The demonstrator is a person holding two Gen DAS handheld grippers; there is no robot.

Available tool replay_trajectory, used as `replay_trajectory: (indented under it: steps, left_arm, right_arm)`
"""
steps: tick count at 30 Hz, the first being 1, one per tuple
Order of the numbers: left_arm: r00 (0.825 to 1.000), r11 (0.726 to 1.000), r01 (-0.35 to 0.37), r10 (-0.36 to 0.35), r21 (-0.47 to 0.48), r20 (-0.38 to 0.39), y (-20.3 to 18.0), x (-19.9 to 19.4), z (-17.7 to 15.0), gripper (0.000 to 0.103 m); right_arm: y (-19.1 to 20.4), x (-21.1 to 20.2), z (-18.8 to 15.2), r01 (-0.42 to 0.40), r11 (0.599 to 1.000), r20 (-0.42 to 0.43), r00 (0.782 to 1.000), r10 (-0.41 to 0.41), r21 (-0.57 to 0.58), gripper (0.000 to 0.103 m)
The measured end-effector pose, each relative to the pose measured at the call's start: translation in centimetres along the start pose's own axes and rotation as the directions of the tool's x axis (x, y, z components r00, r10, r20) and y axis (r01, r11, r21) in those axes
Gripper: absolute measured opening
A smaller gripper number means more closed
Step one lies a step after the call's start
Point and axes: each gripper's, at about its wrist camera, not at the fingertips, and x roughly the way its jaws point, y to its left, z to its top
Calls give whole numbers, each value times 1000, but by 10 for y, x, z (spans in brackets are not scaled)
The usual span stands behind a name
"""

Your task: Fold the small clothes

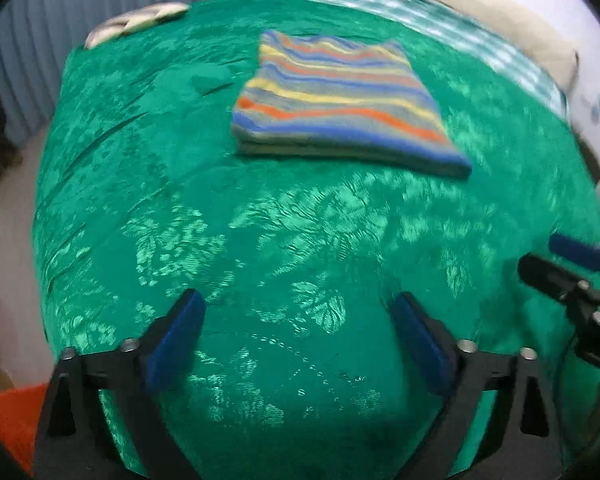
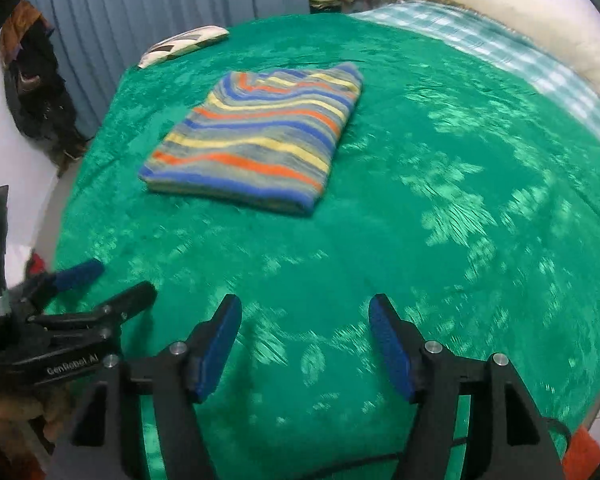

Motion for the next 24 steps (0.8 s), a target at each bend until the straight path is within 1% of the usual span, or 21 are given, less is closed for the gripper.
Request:
replay_trajectory:
  steps: [3,7,14,19,24]
  left_arm:
    - [999,999,-31,31,17,15,-5,6,-2,103]
    - [999,999,-32,32,14,28,-3,6,-5,103]
    - [999,999,-40,39,16,36,-6,5,-9,103]
    - [998,999,-43,43,19,35,-5,5,-8,103]
    - [998,999,-48,46,26,39,-6,4,-8,103]
  right_arm:
    - [-2,12,-10,18,1000,-10,1000,-18,3,66]
    - [1,14,-14,34,999,4,999,-34,-10,67]
    - [4,23,-18,40,999,2,999,-40,-26,76]
    - [3,25,-21,31,999,12,999,-30,-24,79]
    - [4,28,-24,3,1000,19,1000,-3,-28,88]
